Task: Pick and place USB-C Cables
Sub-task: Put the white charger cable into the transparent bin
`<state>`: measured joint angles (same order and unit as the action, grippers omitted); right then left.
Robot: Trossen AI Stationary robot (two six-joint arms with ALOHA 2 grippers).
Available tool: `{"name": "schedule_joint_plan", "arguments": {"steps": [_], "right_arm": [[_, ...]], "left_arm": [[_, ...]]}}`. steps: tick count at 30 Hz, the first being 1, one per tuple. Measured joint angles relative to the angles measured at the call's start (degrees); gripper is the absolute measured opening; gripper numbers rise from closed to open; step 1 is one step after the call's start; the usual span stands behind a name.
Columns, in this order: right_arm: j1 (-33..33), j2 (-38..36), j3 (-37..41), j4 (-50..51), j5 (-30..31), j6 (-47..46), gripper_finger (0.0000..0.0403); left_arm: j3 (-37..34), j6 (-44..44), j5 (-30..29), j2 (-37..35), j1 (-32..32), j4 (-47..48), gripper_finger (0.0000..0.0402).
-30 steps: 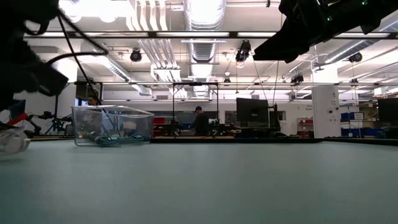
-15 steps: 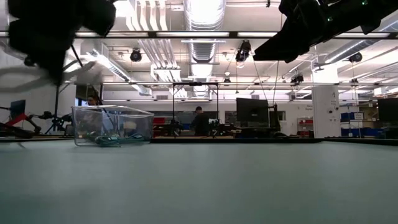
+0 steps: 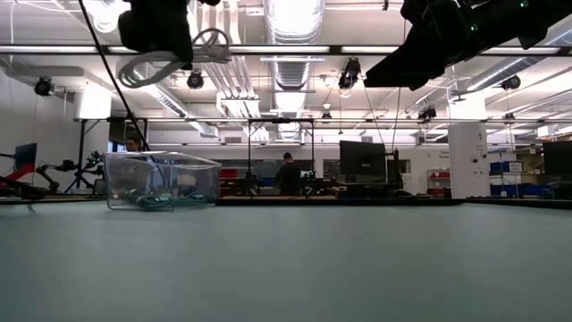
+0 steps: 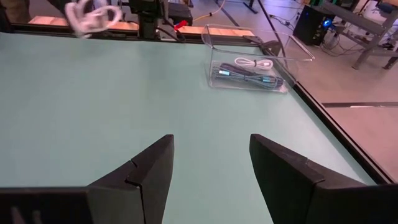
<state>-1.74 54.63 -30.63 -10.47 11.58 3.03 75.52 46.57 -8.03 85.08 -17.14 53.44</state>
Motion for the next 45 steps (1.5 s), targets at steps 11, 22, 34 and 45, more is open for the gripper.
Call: {"name": "schedule_joint_plan", "arguments": {"steps": [11, 22, 34, 45], "right_arm": [[0.00, 0.00, 0.00, 0.08, 0.02, 0.00, 0.0203], [0.00, 0.00, 0.00, 0.82, 0.02, 0.13, 0.0203], [0.00, 0.00, 0.00, 0.88, 0.04, 0.68, 0.0203], [0.02, 0.00, 0.00, 1.81, 0.04, 1.01, 0.0203]], "left_arm": [[1.71, -17.46, -2.58, -0.42, 15.59, 11.28, 0.0020], [1.26, -31.95, -2.86, -0.42, 37.26, 11.91, 0.0020], [0.29, -40.17, -3.26, 0.85, 56.09, 8.50, 0.0020], [0.18, -44.02, -3.19, 7.73, 62.97, 4.87, 0.0020]]}}
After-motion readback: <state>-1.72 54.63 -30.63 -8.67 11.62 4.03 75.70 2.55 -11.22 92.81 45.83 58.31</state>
